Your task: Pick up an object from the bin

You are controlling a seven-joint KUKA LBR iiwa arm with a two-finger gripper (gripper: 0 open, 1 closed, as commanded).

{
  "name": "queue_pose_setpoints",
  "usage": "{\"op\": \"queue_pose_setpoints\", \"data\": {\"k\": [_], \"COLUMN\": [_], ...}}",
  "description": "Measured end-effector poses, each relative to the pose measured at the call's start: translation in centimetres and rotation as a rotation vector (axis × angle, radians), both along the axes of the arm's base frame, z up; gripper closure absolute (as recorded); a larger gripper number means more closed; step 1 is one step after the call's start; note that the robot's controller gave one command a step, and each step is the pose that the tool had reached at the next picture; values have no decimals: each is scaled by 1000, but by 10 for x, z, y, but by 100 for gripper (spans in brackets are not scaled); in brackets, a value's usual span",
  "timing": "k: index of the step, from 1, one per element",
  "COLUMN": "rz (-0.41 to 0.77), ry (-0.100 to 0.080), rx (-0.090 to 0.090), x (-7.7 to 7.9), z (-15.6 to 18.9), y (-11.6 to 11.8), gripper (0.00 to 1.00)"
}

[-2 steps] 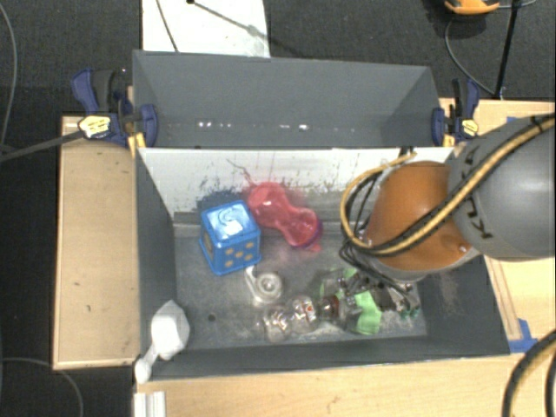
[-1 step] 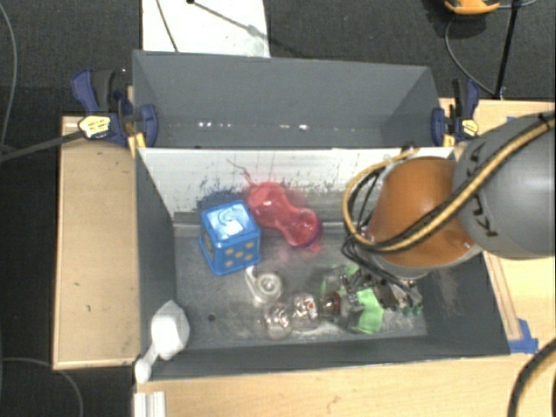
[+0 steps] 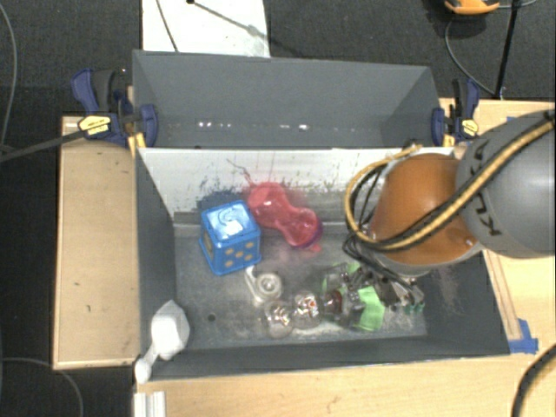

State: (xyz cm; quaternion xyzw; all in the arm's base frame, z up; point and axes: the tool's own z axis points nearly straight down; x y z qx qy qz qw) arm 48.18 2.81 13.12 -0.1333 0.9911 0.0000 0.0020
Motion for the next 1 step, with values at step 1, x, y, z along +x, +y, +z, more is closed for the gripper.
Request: {"op": "queue_pose_setpoints", "data": {"k": [1], "rz": [1], "ry": [5], "rx": [0], "x": [-1], "z": [8], "y": [0], "gripper": [100]}}
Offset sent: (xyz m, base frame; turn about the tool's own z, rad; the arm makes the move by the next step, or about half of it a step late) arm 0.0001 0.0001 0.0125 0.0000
